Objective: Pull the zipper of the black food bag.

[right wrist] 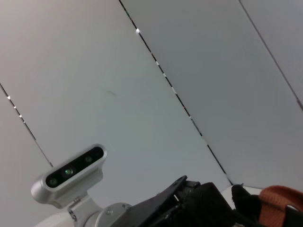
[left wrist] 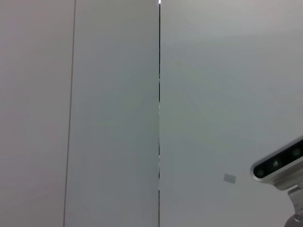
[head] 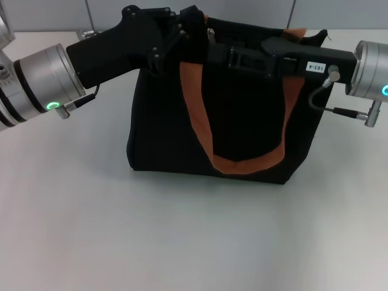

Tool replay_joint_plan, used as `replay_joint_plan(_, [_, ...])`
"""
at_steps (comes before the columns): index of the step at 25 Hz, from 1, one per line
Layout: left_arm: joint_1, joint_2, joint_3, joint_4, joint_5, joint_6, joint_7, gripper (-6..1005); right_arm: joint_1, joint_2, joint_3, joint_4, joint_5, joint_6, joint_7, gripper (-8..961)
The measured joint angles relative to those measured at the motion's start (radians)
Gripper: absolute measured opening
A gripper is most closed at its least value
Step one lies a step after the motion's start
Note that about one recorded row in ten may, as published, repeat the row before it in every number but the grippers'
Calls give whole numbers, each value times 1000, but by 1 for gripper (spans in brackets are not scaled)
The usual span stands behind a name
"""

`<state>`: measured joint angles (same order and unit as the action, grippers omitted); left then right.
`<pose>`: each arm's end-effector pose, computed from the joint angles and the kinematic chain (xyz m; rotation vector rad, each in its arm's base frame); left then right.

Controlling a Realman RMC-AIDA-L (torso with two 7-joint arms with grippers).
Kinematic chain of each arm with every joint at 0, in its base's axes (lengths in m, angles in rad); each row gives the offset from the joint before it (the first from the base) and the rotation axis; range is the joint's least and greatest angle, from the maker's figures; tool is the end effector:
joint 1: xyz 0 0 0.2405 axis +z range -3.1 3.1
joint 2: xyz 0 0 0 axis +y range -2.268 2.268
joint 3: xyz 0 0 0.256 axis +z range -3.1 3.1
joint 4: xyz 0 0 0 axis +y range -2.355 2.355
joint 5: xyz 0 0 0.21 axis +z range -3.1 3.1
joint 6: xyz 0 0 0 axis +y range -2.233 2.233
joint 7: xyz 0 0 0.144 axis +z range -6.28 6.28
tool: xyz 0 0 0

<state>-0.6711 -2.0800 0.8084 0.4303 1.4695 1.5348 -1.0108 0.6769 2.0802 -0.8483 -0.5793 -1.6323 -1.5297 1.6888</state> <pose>-0.1844 0.3678 -0.0050 -2.4690 -0.1833 -1.1996 0.1758 0.3697 -0.0049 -2.6763 0.8905 1.1703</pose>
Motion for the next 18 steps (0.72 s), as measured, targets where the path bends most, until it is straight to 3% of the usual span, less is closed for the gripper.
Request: replay_joint_plan(18, [-19, 0, 0, -15, 0, -16, 13, 163, 31, -12, -8, 9, -7, -18, 162, 581])
